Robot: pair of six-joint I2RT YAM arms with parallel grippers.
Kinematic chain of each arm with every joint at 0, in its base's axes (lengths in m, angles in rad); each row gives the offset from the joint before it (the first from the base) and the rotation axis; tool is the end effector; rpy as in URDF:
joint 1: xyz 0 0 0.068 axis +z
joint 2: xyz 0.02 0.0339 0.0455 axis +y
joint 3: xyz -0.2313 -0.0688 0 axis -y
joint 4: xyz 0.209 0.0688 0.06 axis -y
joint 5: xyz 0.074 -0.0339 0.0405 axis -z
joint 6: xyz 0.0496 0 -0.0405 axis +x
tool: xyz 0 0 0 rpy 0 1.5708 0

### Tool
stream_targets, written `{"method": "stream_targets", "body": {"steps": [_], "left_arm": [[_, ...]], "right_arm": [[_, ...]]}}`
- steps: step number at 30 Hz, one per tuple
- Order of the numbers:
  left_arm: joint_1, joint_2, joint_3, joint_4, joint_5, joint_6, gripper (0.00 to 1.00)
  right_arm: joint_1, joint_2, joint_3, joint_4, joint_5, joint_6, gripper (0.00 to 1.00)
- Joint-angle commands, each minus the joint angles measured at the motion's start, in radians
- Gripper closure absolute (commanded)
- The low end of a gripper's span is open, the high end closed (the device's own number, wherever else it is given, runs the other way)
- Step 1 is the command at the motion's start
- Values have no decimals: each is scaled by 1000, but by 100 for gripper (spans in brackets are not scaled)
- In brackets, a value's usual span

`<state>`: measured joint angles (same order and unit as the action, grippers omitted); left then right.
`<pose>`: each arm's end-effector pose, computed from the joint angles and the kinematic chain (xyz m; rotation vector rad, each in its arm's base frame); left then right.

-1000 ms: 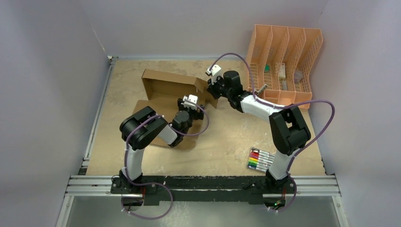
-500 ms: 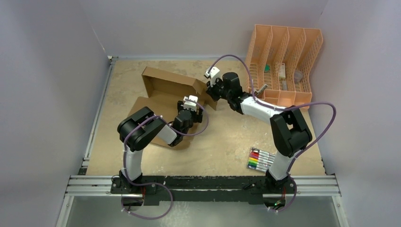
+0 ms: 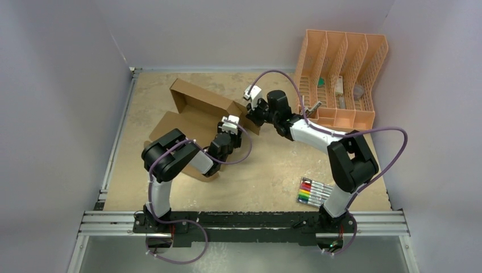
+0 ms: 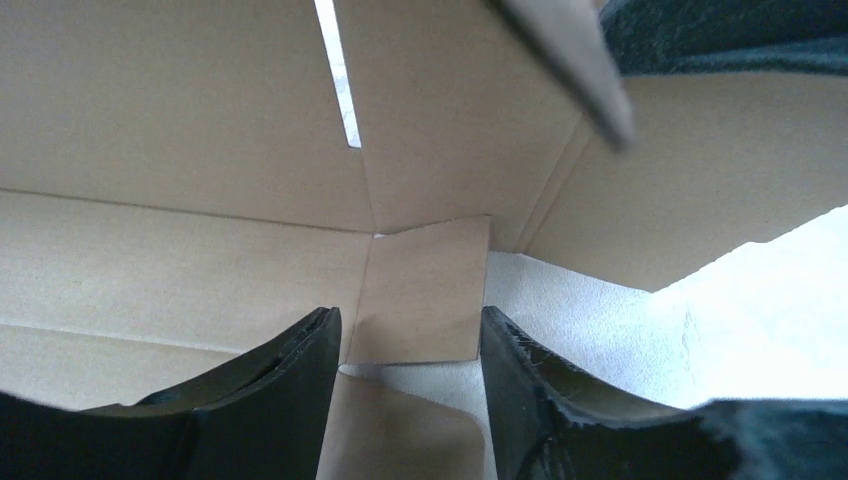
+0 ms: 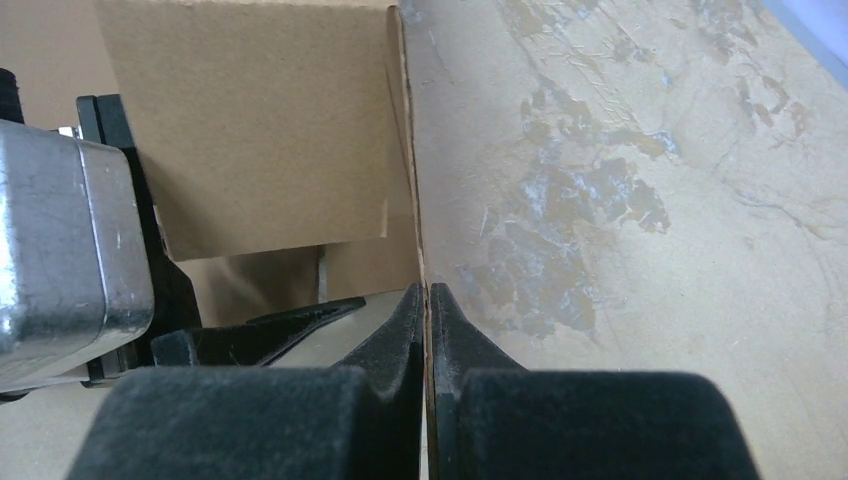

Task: Fold the paper box

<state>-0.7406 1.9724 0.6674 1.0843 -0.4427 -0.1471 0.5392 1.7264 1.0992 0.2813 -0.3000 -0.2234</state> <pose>0.2646 -0.2131 0.1145 0.2100 1.7640 -0.2457 0.3138 0.2049 0.2268 -0.9044 1.7076 0.4991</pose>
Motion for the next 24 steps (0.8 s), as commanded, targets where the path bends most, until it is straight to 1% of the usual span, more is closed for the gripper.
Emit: {"method": "stream_targets", "body": {"steps": [1,4,8,13,16,18,22,24], "left_arm": [[3,-1,20,92,-60,-39,54],[17,-21,-1,117,-70,-102,62],[62,-61,-34,131,-62,-216,69],[116,-92,-54,128,-27,-323,76],[141,-101,-65,129,-2,-383,80],[145,-101,-67,129,15,-405,83],[145,-95,-60,143,74,-447,89],[143,-92,-54,148,101,-469,92]], "right_arm": [[13,-30,-32,-103,-59,-5,100],[14,-37,-38,-113,-59,1,100],[14,-48,-40,-124,-58,18,100],[14,-51,-27,-146,-52,22,100],[14,-51,-12,-152,-16,39,100],[14,-49,-2,-137,38,78,100],[15,-35,21,-124,93,195,100],[16,-31,30,-110,136,290,100]]}}
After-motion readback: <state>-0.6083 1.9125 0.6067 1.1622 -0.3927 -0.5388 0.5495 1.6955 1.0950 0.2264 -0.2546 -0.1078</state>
